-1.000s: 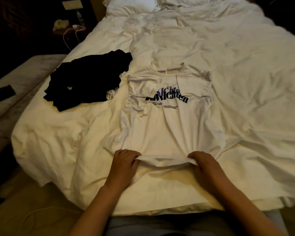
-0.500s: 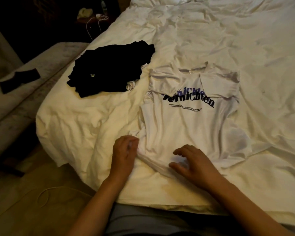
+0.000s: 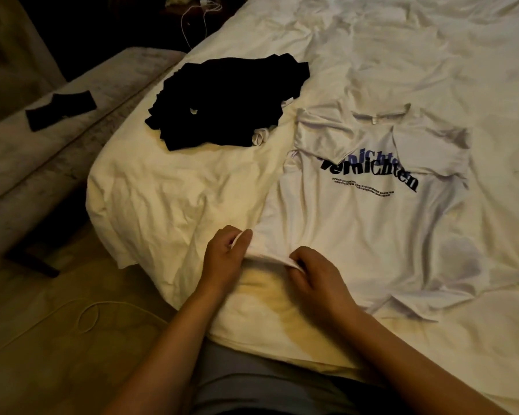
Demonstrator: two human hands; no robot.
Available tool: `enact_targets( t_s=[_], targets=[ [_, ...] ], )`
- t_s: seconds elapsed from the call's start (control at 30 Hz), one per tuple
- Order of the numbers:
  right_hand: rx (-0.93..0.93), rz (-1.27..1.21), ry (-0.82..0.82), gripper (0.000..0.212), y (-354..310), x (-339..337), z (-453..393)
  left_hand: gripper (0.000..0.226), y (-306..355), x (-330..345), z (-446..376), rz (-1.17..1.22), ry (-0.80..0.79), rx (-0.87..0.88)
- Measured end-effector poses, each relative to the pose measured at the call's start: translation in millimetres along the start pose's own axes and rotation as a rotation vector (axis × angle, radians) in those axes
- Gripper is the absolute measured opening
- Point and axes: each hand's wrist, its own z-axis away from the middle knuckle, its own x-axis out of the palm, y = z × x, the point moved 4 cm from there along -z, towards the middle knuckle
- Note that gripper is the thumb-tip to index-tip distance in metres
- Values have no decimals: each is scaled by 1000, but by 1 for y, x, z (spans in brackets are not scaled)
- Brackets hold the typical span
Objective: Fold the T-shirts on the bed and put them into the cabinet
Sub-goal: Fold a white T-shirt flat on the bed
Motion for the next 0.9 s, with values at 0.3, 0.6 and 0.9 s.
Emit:
enact_targets(
  t_s=[0.3, 0.6, 0.9],
  targets=[
    [-87, 42, 5, 7, -5, 11, 7, 45, -15, -12, 23, 400, 165, -316],
    [-44, 147, 30, 17, 8, 16, 18, 30, -25, -23, 27, 389, 307, -395],
    [-7, 82, 4, 23, 13, 4, 30, 30, 1, -17, 45, -296, 342, 27]
  ],
)
